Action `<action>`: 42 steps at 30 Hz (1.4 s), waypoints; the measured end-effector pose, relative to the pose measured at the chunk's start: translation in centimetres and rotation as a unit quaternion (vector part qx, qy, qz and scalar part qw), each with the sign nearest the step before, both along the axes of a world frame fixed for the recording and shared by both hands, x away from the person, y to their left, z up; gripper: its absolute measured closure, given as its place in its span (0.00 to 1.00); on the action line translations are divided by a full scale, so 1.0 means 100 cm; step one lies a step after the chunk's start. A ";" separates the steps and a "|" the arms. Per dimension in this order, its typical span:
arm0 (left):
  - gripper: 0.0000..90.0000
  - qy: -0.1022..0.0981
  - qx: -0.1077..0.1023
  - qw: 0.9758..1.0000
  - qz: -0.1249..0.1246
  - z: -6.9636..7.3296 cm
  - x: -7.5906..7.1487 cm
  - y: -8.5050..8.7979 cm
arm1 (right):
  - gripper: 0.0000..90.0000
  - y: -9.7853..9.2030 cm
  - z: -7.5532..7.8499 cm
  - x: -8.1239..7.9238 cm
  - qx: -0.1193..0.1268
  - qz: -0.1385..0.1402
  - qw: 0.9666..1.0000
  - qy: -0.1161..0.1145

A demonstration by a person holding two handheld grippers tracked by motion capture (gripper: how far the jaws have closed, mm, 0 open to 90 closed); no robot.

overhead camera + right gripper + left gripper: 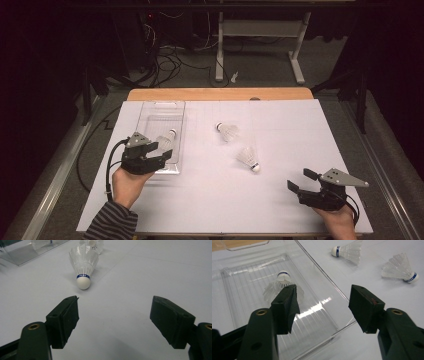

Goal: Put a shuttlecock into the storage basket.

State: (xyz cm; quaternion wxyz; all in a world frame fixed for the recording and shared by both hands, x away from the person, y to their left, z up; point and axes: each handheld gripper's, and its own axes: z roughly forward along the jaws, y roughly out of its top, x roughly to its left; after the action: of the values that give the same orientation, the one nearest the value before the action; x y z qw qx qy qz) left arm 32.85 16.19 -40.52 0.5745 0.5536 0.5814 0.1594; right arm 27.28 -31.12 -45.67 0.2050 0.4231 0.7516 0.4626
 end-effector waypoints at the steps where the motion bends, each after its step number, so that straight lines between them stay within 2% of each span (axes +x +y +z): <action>1: 0.45 0.000 -0.002 1.000 0.000 0.000 -0.001 0.001 | 0.26 0.000 0.000 0.000 0.000 0.001 1.000 0.000; 16: 0.45 -0.014 -0.008 1.000 -0.001 -0.002 -0.007 0.003 | 0.26 -0.001 0.001 0.000 0.003 -0.002 1.000 -0.001; 31: 0.44 -0.037 -0.018 0.999 -0.008 -0.003 -0.020 0.005 | 0.26 -0.001 0.001 0.000 0.006 -0.005 1.000 -0.001; 42: 0.42 -0.046 -0.023 0.999 -0.012 -0.008 -0.028 0.005 | 0.26 -0.001 0.001 0.000 0.006 -0.005 1.000 -0.001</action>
State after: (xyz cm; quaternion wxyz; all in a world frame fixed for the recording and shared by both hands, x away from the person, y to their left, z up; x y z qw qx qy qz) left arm 30.01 16.71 -41.32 0.6152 0.5390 0.5514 0.1640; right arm 27.30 -31.21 -45.59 0.2054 0.4279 0.7465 0.4664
